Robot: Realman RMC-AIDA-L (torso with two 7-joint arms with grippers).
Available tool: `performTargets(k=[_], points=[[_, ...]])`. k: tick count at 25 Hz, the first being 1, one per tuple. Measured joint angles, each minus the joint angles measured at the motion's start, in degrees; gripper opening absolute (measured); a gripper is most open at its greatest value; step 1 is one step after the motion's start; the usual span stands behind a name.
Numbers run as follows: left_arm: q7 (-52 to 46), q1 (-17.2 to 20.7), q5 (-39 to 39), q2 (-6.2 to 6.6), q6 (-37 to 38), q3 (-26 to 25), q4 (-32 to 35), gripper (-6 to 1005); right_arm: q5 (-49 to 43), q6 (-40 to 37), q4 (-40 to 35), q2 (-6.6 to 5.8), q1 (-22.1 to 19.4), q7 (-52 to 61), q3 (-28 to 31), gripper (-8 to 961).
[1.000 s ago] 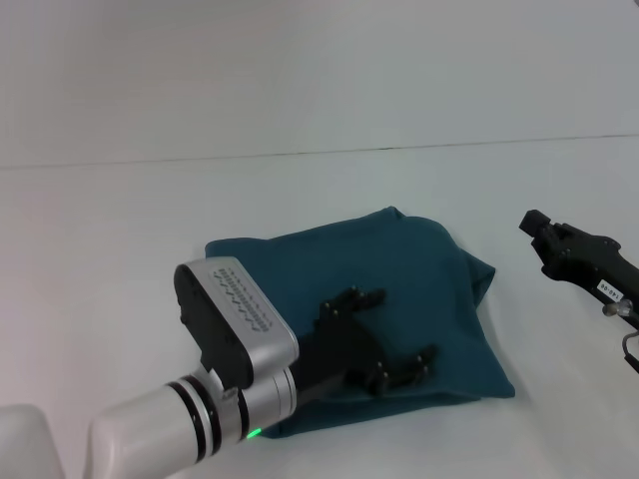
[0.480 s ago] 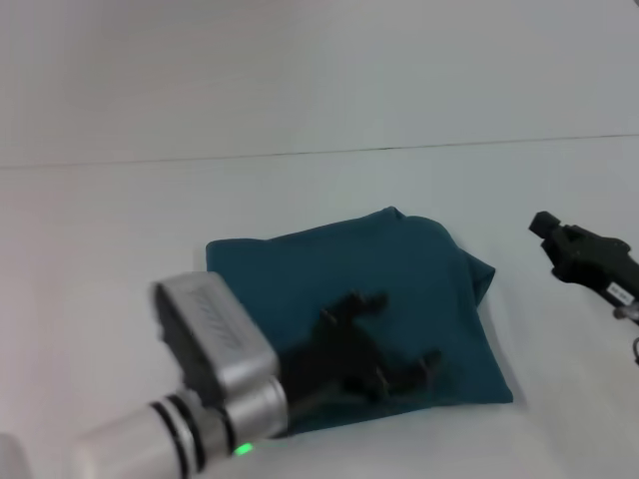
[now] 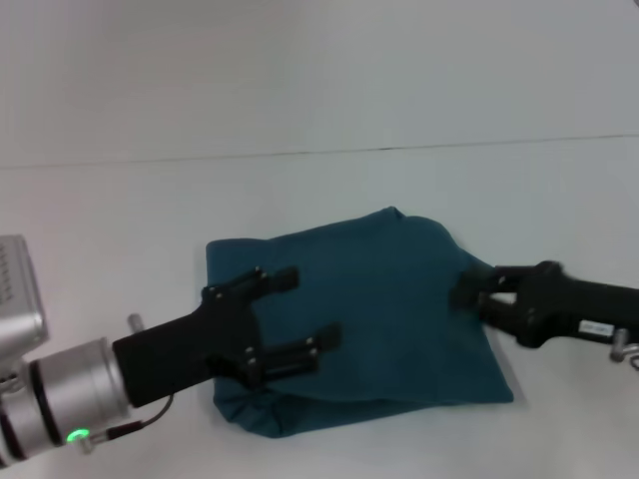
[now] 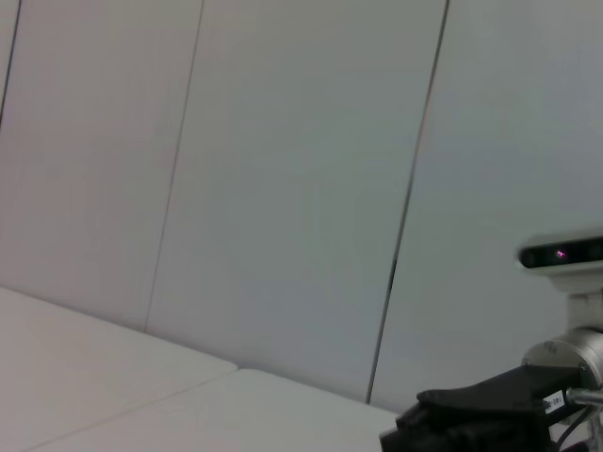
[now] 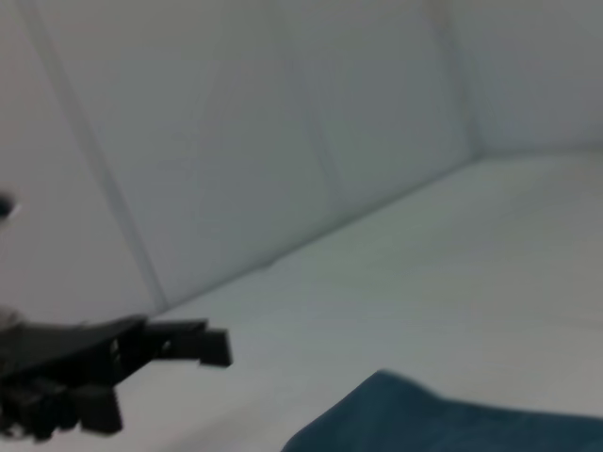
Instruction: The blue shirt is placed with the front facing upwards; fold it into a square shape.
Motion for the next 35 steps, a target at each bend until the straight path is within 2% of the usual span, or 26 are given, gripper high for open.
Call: performTargets(k=[4,10,15,18,23,29,35], points=[[-3.1,0.4,8.9,-0.29,0.6,-4.8,-0.2,900,-0.8,1.7,-0.9,0.01,1.4,2.9,-6.4,160],[-5.5,0.0,14.3,-0.69,0.7,-8.1,-0.3,900,-0.9,4.5,-2.4,0.54,2.0,4.3,-12.6,395],[-7.4,-1.0,17.5,-0.97,0.3,-9.3,-0.4,900,-0.8,4.8,-3.7,0.5,2.3,5.3,-13.2,641],[-8.5,-1.6,18.9,-1.02,-0.2,-9.4,-0.3,900,-0.9,4.8,-4.0,0.47,2.4,5.6,-13.6,842],[-10.2,-2.6,19.5,-0.92,-0.3,-10.1,0.3,900,-1.0,5.7,-4.0,0.37,2.0,4.4,-15.4,882],[-15.2,-5.3,23.9,-1.15,-1.7,-12.2,1.6,900,-1.1,6.1,-4.0,0.34,1.7,3.3,-15.5,931],[-16.7,-5.9,24.9,-1.36,-2.6,-12.6,1.7,900,-1.1,6.5,-4.1,0.35,1.2,2.0,-15.2,931]])
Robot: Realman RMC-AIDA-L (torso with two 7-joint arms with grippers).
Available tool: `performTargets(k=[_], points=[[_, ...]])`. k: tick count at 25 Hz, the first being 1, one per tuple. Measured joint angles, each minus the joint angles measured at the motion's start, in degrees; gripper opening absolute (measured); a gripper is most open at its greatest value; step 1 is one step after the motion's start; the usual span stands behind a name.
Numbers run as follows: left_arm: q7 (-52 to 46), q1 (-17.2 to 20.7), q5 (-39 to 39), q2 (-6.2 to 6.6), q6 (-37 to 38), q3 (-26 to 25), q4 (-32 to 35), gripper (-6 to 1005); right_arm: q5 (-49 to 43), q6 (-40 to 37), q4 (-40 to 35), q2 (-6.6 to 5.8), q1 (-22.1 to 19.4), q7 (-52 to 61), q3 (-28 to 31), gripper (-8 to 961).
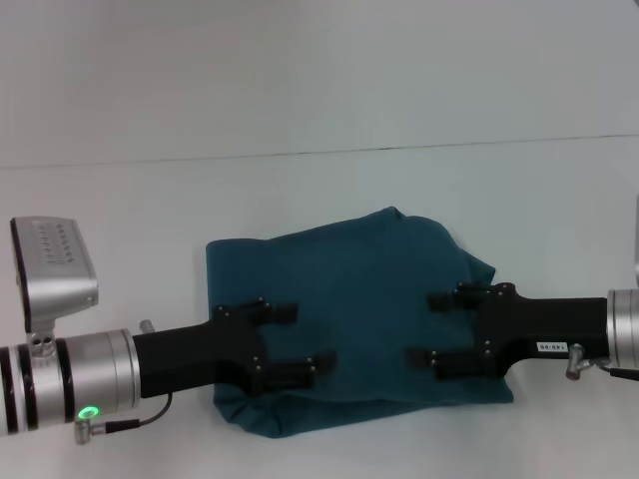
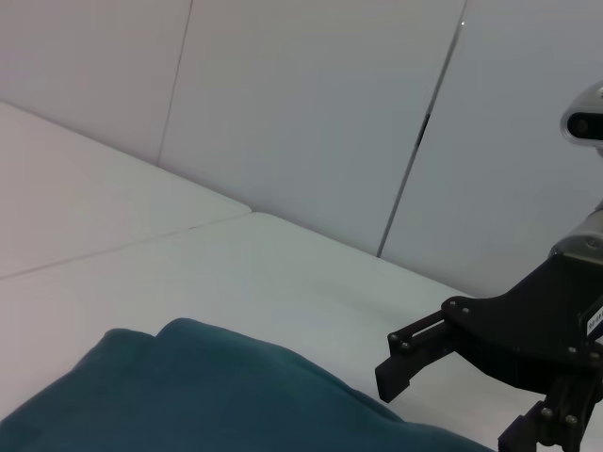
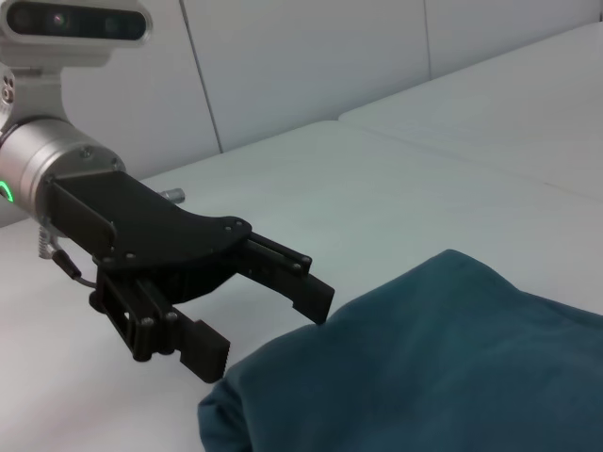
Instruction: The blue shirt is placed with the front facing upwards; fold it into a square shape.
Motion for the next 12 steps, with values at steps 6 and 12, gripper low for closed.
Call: performTargets(k=[6,12], points=[[-0.1,-0.1,0.9,-0.16,0.0,-0.5,0.2,900,0.0,0.5,0.0,0.06,-0.4,-0.3,-0.2,931],[-0.7,-0.1,1.6,-0.14,-0.6,-0.6,0.2,900,0.3,0.5,0.0,0.09,-0.6,-0.3,-0.2,931]])
